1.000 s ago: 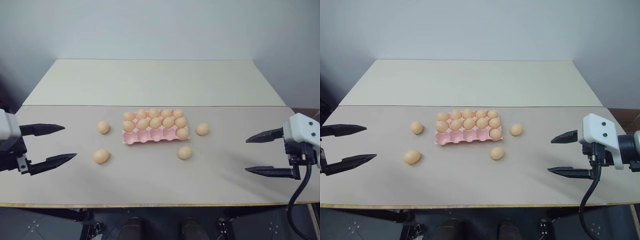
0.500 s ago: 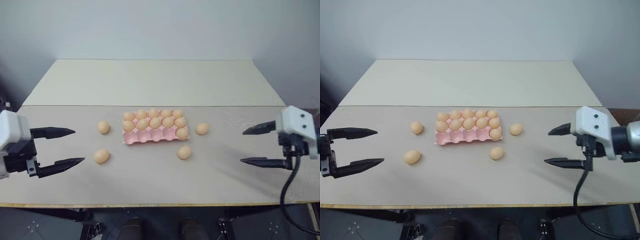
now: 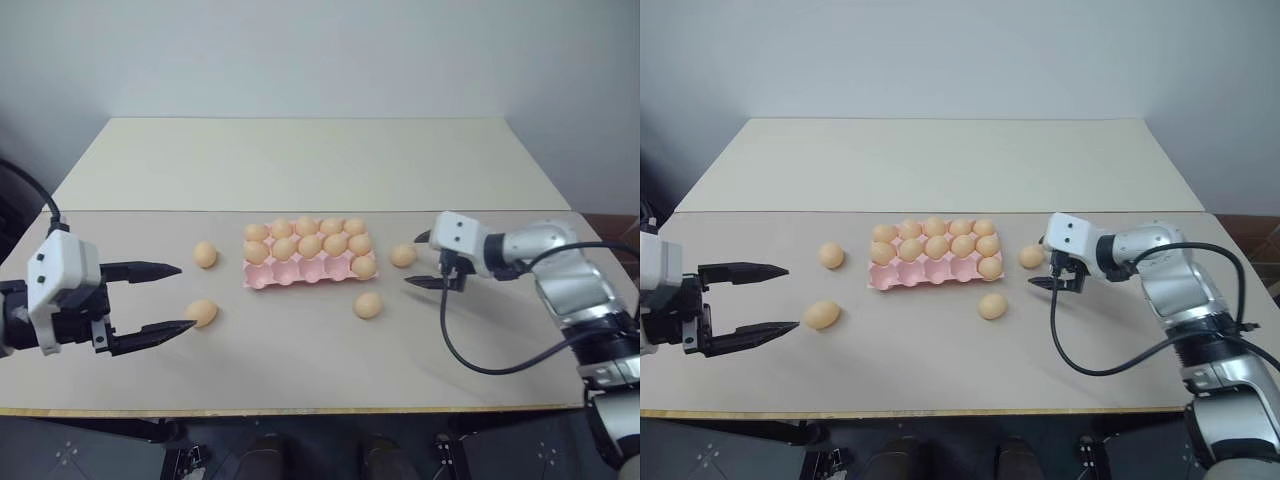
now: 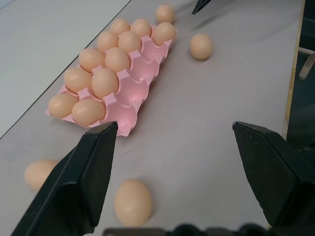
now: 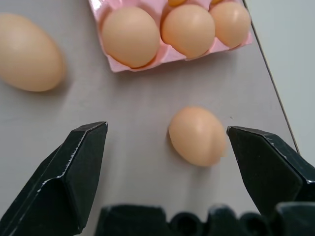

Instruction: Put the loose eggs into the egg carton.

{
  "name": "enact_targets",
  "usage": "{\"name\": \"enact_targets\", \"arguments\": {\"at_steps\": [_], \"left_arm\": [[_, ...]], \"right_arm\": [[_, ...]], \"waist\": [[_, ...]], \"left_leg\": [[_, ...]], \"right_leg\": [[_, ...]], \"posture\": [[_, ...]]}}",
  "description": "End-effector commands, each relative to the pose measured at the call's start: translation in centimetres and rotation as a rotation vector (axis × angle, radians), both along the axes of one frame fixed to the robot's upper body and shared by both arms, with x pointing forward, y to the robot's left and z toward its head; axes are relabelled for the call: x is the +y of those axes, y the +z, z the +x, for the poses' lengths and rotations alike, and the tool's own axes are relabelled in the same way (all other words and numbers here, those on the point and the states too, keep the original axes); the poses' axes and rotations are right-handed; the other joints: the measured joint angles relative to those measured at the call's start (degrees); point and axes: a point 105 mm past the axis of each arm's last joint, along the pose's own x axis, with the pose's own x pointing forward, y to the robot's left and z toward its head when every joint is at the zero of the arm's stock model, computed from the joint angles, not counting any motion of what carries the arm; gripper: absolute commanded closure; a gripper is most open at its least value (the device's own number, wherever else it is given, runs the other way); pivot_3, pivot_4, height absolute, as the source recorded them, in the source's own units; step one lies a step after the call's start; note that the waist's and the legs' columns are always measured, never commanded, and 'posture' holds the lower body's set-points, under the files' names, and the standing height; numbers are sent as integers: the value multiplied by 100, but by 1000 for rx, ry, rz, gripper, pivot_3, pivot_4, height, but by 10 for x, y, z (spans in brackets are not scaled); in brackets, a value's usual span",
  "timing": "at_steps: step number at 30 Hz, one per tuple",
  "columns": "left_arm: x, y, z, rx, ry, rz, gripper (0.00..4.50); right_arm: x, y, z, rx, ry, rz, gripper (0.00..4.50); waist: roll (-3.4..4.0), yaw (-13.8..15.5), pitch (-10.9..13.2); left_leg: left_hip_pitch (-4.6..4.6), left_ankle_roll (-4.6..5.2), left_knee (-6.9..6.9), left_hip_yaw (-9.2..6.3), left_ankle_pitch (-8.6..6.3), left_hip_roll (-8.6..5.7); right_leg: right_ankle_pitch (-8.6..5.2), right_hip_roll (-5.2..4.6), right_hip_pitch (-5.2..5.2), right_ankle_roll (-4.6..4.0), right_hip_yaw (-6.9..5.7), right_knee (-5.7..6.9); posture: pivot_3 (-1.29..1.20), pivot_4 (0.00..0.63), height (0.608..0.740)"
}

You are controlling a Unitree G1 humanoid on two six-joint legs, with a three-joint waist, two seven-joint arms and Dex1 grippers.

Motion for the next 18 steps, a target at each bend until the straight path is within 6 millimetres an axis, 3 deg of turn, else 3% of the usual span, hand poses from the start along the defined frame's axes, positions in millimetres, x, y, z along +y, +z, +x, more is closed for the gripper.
{"name": "enact_targets", "arguments": {"at_steps": [1, 6, 11, 14, 18], "left_arm": [[-3, 4, -1, -38, -18, 6, 433], [-1, 4, -2, -37, -14, 6, 433], [1, 2, -3, -35, -10, 12, 433], [1, 2, -2, -35, -9, 13, 408], [1, 2, -2, -36, -10, 13, 408]], "right_arm": [[-1, 3, 16, -75, -2, -43, 0], [-1, -6, 29, -86, -11, -63, 0], [2, -3, 35, -88, -14, -24, 0], [3, -3, 36, -78, -8, -18, 547], [2, -8, 40, -87, -21, -39, 1912]], "waist": [[0, 0, 0], [0, -6, 0], [1, -28, 0], [1, -41, 1], [1, -47, 0]], "left_leg": [[0, 0, 0, 0, 0, 0], [-2, -2, 0, -2, 1, 0], [0, -3, 0, -1, 2, 2], [0, -3, -1, -1, 2, 2], [0, -3, 0, -3, 2, 2]], "right_leg": [[0, 0, 1, 0, 0, 0], [0, -2, 1, 0, -4, 0], [0, 1, 0, -1, -2, 3], [0, 0, -1, -1, -2, 3], [0, 0, 0, -1, -3, 3]], "posture": [[0, 150, 740], [0, 150, 740], [0, 150, 740], [0, 150, 740], [0, 150, 740]]}}
